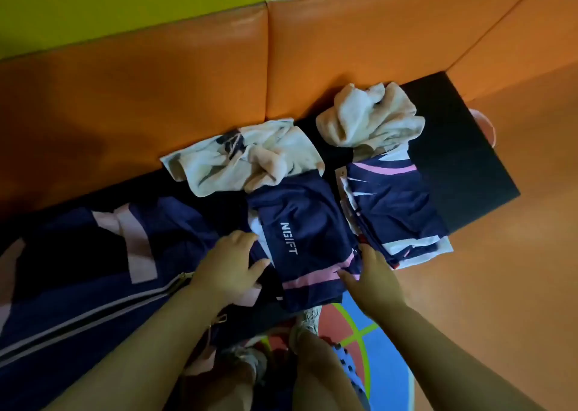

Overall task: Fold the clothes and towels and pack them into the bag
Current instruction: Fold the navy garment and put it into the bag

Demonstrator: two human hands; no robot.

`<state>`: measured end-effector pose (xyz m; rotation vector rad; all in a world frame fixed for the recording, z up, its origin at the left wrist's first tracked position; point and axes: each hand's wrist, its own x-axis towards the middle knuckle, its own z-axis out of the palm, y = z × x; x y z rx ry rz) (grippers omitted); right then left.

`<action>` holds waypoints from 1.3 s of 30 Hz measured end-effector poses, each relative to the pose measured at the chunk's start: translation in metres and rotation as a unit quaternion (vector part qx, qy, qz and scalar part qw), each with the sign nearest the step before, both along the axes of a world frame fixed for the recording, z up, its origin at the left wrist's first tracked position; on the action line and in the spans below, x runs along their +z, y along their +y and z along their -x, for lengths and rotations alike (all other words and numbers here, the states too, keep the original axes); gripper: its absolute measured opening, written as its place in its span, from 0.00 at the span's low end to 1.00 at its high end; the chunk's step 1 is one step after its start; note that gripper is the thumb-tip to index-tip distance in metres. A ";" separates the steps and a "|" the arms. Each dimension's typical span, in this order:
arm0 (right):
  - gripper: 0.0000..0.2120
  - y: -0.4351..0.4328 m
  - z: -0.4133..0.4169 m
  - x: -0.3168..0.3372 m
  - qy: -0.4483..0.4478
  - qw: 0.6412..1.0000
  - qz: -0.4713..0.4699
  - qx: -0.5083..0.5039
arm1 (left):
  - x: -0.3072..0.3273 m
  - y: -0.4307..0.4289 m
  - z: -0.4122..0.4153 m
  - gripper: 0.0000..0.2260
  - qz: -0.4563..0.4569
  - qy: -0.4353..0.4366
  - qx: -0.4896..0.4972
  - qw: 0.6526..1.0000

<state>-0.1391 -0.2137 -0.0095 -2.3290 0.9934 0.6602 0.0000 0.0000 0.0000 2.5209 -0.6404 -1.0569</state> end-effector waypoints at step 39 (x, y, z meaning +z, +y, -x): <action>0.44 -0.011 0.030 -0.112 -0.227 0.960 0.134 0.099 | -0.102 -0.037 0.015 0.46 -0.038 -0.121 0.079 0.989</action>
